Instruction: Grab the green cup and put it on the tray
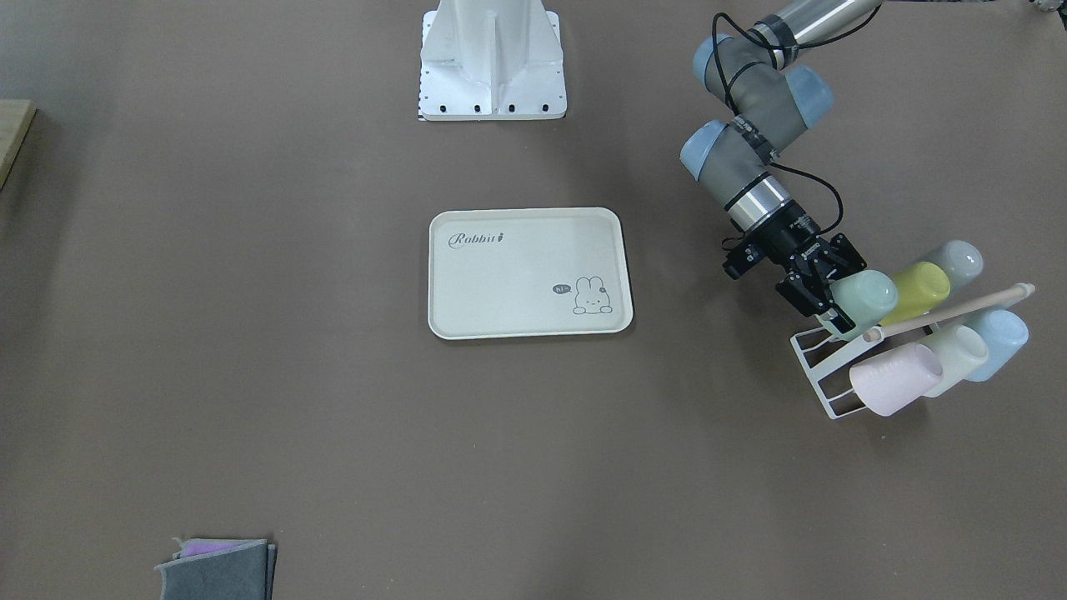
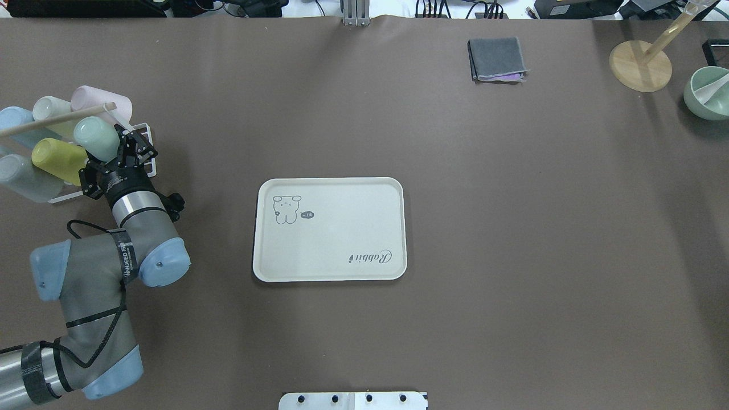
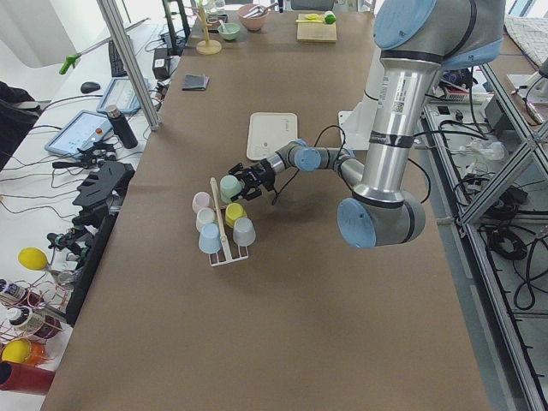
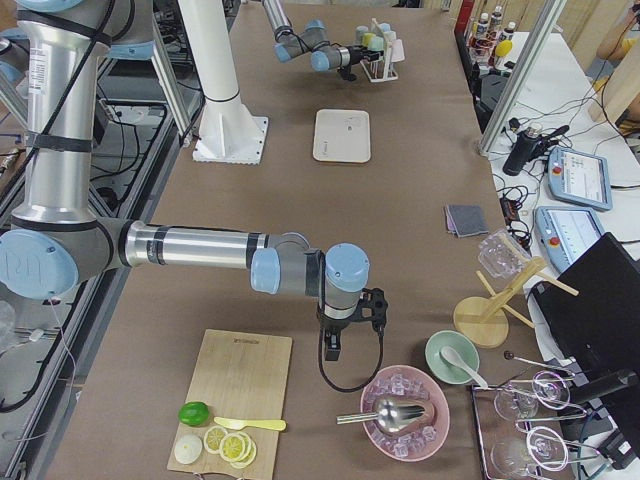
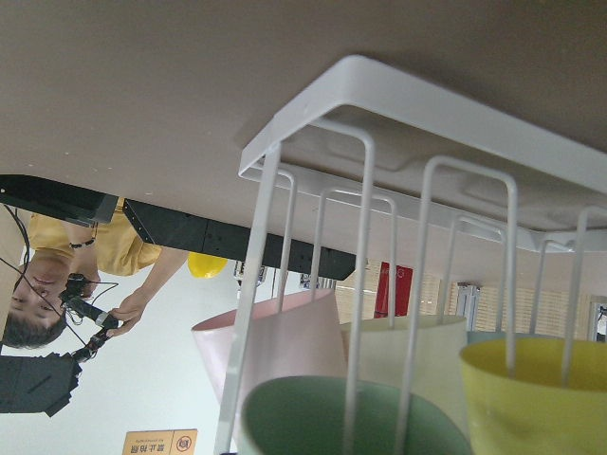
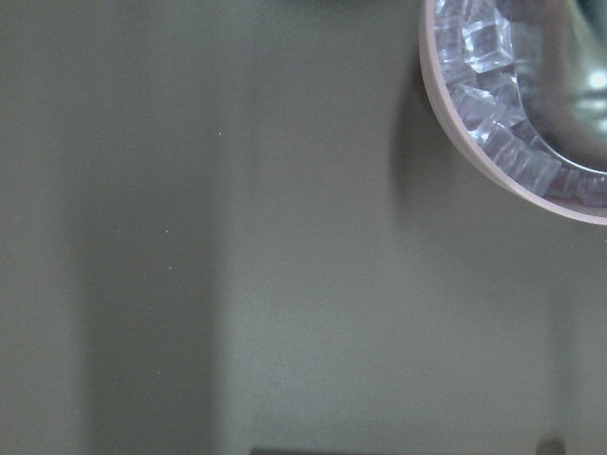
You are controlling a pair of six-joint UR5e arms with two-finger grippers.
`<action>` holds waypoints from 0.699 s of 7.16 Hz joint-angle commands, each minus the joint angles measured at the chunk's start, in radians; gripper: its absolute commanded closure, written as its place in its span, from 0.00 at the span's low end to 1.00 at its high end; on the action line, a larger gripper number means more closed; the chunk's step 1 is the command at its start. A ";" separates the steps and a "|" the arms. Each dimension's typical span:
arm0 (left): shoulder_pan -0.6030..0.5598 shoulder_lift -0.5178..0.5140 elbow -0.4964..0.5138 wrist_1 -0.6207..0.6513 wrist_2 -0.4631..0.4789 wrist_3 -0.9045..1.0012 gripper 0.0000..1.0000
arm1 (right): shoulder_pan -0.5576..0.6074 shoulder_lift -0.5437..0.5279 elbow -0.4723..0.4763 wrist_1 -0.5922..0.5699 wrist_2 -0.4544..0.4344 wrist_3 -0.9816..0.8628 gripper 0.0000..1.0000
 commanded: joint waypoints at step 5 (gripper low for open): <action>0.061 0.098 -0.163 0.007 0.015 0.070 0.97 | 0.001 -0.008 -0.017 0.004 -0.013 0.001 0.00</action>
